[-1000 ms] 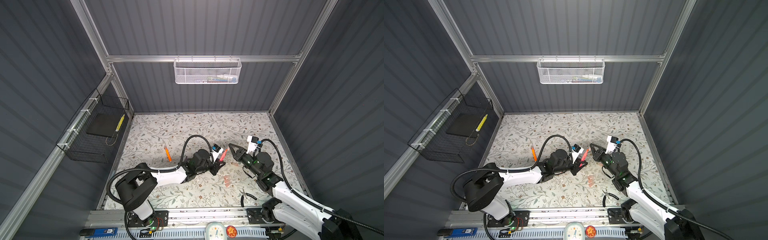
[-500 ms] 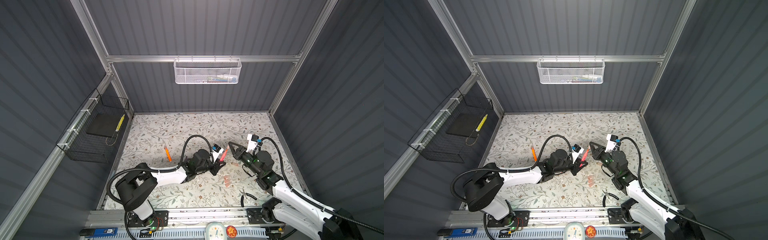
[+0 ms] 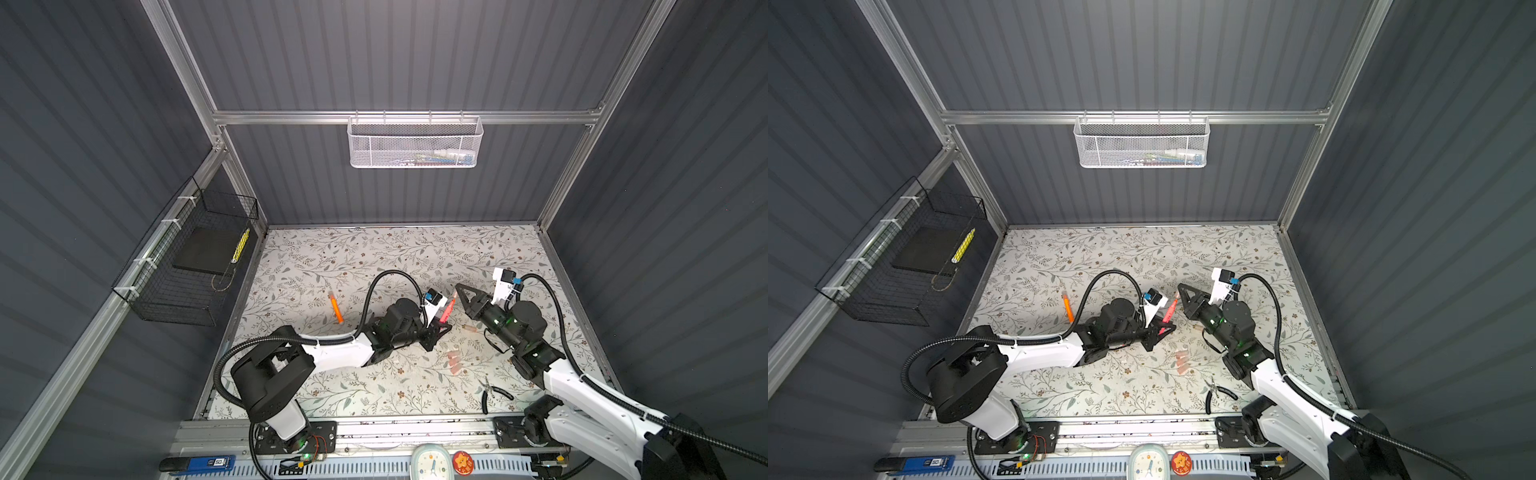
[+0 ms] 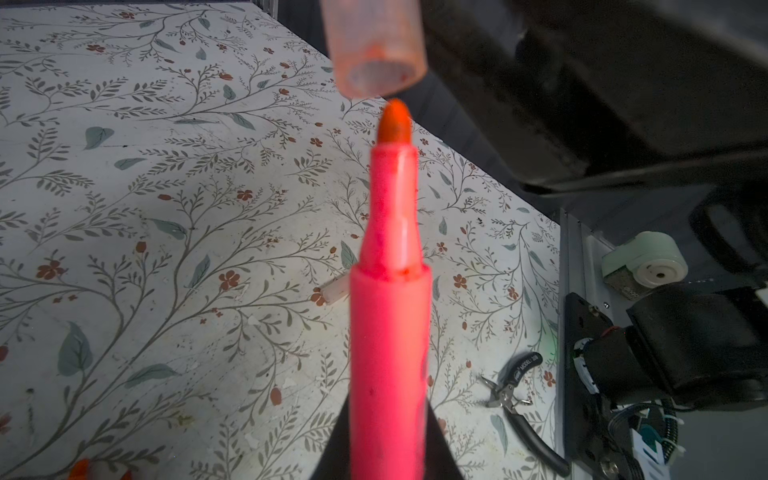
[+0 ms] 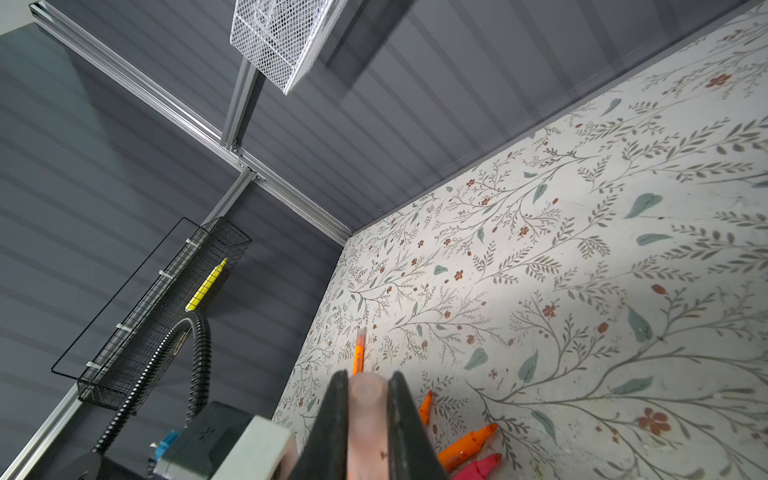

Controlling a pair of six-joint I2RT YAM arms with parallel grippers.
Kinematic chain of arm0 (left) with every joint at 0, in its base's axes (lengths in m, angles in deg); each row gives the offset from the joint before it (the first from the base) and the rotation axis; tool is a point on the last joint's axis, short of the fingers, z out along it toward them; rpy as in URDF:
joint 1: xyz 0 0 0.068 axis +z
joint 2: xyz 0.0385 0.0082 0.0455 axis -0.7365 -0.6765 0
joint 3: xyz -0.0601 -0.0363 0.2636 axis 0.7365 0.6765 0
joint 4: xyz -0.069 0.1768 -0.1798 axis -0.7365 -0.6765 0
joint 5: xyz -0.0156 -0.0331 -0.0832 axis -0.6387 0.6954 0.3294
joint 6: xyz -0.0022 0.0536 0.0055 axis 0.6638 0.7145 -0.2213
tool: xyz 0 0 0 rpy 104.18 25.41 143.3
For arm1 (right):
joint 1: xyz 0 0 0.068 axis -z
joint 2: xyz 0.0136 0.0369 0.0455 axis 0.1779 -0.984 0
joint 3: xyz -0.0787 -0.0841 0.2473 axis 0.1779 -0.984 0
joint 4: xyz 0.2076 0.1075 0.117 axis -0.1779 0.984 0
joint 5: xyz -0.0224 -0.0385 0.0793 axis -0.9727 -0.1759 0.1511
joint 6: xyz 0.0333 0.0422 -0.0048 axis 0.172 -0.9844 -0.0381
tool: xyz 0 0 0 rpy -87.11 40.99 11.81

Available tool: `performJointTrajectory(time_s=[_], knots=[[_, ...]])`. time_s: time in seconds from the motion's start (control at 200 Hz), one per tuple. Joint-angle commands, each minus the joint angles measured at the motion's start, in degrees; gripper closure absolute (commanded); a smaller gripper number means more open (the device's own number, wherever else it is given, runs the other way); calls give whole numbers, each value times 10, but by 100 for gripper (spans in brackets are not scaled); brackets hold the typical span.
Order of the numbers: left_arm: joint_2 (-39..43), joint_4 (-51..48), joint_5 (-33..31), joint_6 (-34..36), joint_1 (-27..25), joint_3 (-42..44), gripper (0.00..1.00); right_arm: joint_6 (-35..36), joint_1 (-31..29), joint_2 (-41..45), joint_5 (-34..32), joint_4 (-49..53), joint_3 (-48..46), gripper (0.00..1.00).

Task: Insert the pens into the pen caps
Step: 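Carry the pink cap with the right gripper above the held marker tip, then lower the pink cap with the right gripper onto the pink marker tip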

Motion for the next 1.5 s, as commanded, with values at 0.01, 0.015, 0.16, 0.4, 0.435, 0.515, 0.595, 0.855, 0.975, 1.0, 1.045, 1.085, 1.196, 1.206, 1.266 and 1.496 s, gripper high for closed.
performJointTrajectory(time_s=[0.01,0.015,0.16,0.4,0.435,0.515,0.595,0.855,0.975,1.0,1.045,1.085,1.196,1.206,1.266,1.496], knots=[[-2,1,2,1,-4,0,100,-7,-4,-13,28,-37,-2,100],[-2,1,2,1,-4,0,100,-7,-5,-13,29,-37,-2,100],[1,0,-6,0,-4,1,100,-9,-8,-13,29,-48,-10,100],[11,8,-22,-4,-2,11,100,2,-9,16,10,-24,-16,100],[13,11,-22,-3,-3,14,100,5,-9,22,4,-13,-15,100],[19,14,-23,2,-3,19,100,14,-9,33,-13,16,-9,100],[23,20,-19,3,-3,23,100,14,-9,35,-26,28,-8,100],[18,23,1,6,-3,20,100,12,-9,15,-8,20,-1,100],[17,19,-2,4,-2,17,100,10,-9,18,-2,12,-5,100],[17,18,-4,5,-3,17,100,9,-8,20,-1,11,-5,100],[16,17,-6,4,-3,17,100,8,-9,20,1,9,-6,100],[16,15,-9,3,-2,17,100,7,-10,19,2,7,-8,100],[16,15,-19,-1,-2,17,100,-1,-12,13,8,-2,-13,100],[16,15,-18,-1,-3,17,100,-1,-12,12,8,-4,-14,100],[17,15,-18,-2,-3,17,100,-5,-16,7,11,-12,-16,100],[28,31,-13,-12,2,28,100,0,-38,-20,10,-26,-19,100]])
